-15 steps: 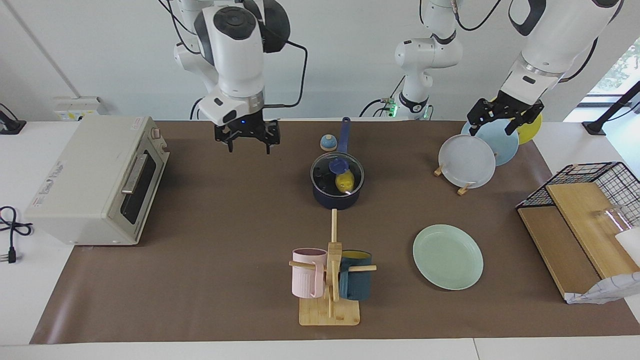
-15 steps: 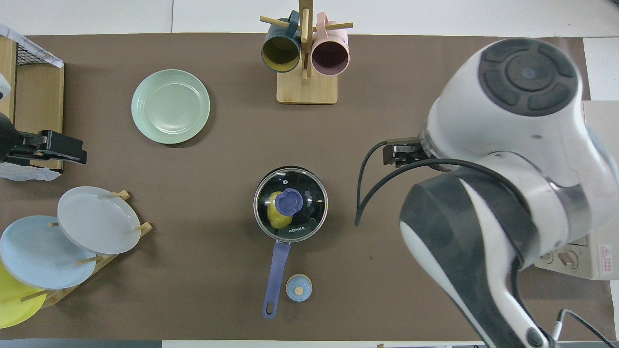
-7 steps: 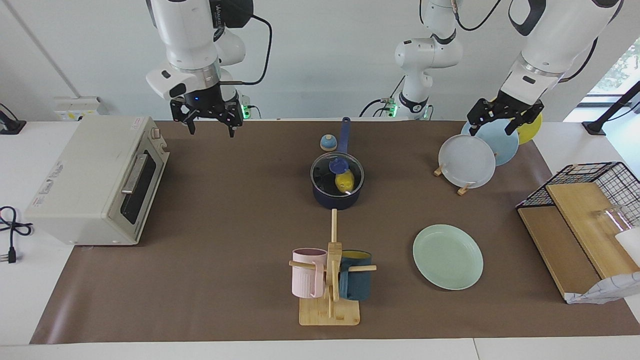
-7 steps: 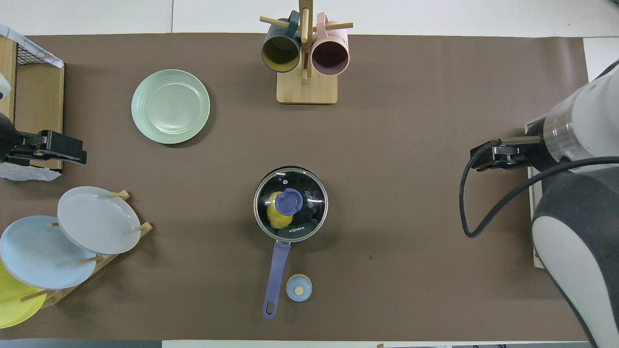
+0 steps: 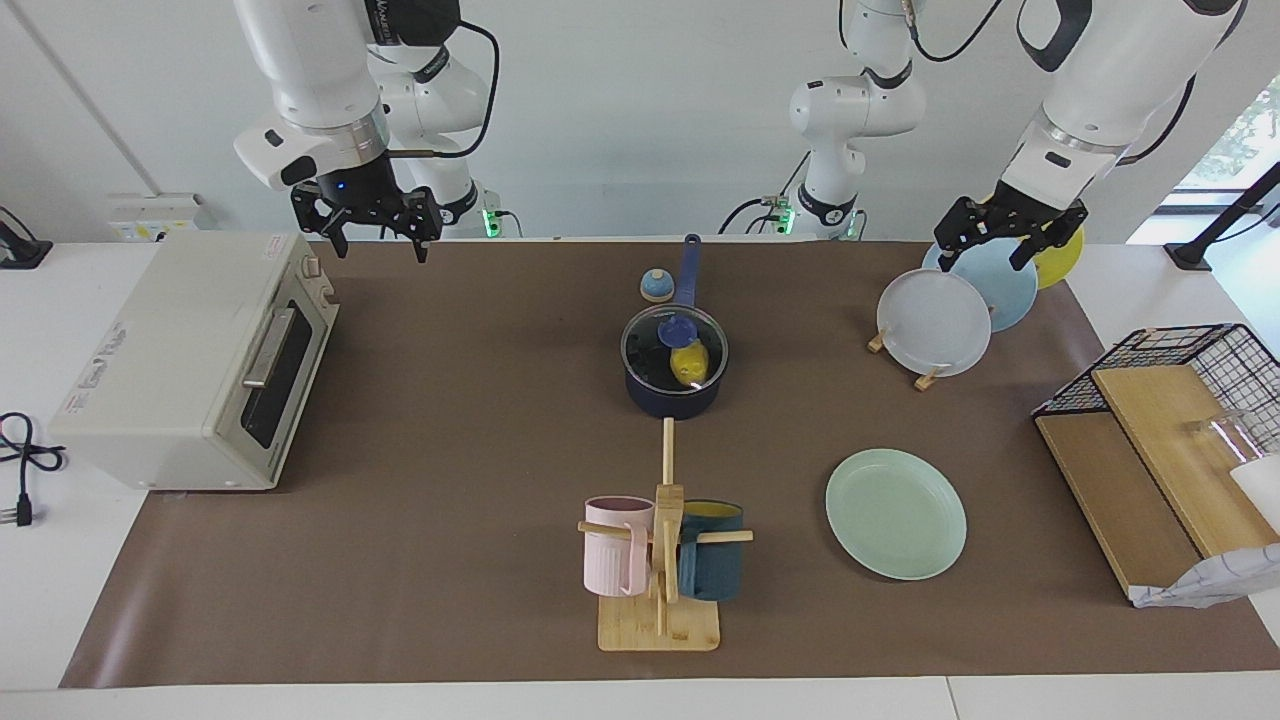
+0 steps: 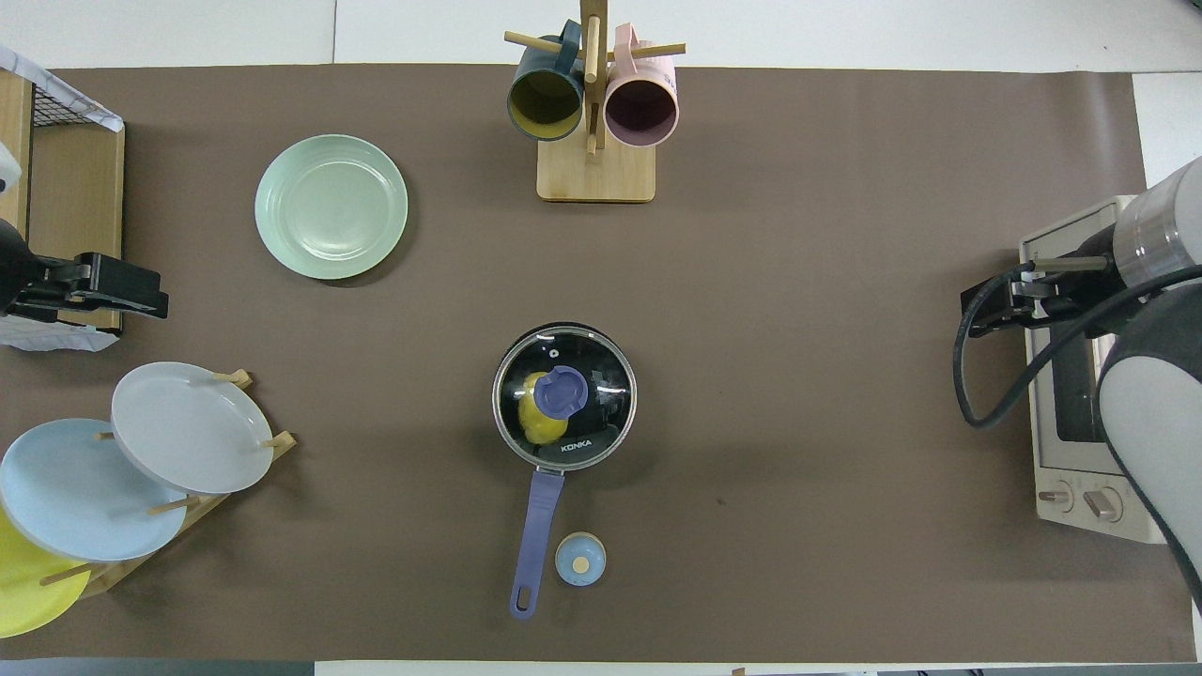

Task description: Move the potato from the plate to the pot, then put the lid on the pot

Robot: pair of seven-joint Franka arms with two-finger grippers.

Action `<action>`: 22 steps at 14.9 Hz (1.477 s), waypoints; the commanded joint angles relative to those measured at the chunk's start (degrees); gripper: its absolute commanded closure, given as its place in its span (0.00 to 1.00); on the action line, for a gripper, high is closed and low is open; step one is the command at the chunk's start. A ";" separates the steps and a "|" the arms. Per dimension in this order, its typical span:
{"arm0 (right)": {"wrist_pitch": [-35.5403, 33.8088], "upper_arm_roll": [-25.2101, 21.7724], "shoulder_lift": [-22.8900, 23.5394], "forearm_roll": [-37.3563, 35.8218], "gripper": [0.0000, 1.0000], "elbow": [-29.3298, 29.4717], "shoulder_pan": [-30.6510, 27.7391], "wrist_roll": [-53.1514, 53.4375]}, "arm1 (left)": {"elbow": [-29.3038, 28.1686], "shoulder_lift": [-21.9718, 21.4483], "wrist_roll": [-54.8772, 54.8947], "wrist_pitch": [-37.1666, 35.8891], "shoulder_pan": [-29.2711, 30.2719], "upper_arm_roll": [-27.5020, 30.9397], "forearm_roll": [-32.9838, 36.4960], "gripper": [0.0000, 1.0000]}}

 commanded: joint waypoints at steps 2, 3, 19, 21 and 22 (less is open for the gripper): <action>-1.24 0.47 1.20 1.32 0.00 2.10 -0.96 -2.14 | -0.87 -0.92 -0.01 -0.51 0.99 -0.57 -0.40 0.00; -1.06 0.46 1.03 1.32 0.00 1.92 -0.96 -2.14 | -0.87 -0.92 -0.01 -0.51 0.99 -0.57 -0.40 0.00; -0.09 0.99 1.03 3.60 0.00 1.83 -7.73 -5.48 | -0.87 -0.92 -0.01 -0.51 0.99 -0.57 -0.40 0.00; 1.40 1.17 1.11 3.69 0.00 1.83 -7.73 -5.39 | -0.87 -0.92 -0.01 -0.51 0.99 -0.57 -0.40 0.00; 1.66 1.17 1.11 3.69 0.00 1.75 -7.90 -5.48 | -0.87 -0.92 -0.01 -0.51 0.99 -0.57 -0.40 0.00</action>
